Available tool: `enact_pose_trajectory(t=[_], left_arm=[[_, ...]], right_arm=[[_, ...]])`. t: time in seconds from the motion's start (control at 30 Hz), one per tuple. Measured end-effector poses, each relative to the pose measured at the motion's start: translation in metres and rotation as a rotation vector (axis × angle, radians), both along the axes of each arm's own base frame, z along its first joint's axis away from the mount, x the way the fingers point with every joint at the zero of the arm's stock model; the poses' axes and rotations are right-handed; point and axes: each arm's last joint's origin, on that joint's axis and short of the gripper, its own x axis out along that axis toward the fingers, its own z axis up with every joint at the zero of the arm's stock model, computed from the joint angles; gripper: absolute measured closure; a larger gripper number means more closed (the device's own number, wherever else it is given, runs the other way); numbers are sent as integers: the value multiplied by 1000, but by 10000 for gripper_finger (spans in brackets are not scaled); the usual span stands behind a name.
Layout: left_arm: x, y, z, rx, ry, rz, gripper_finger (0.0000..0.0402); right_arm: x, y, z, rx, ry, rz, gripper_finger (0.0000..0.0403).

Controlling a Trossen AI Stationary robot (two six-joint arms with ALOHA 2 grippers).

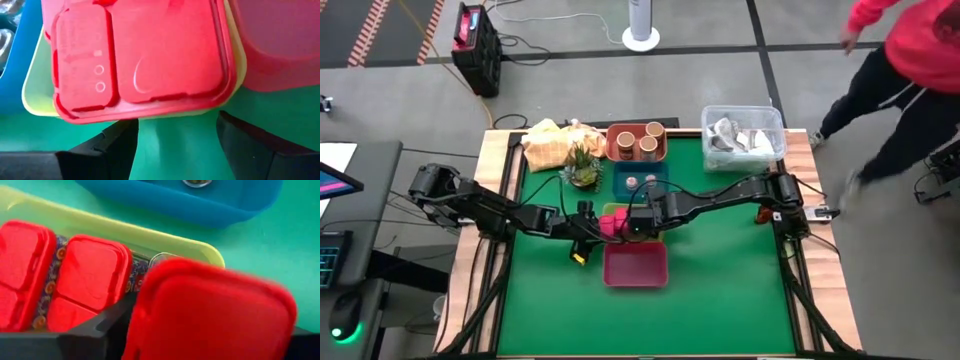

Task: Sort spices by type
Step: Put the red spice can into the yellow bin

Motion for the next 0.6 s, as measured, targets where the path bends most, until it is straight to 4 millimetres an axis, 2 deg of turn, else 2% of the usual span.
enact_pose_trajectory(t=[0.33,0.4,0.6], left_arm=[[1,6,1,9,12,33,146],[4,8,5,9,11,41,146],[9,8,12,8,8,41,146]], right_arm=[[-9,-6,14,-24,35,61,13],[-11,-8,20,-30,31,60,7],[-17,-11,36,-51,3,65,22]])
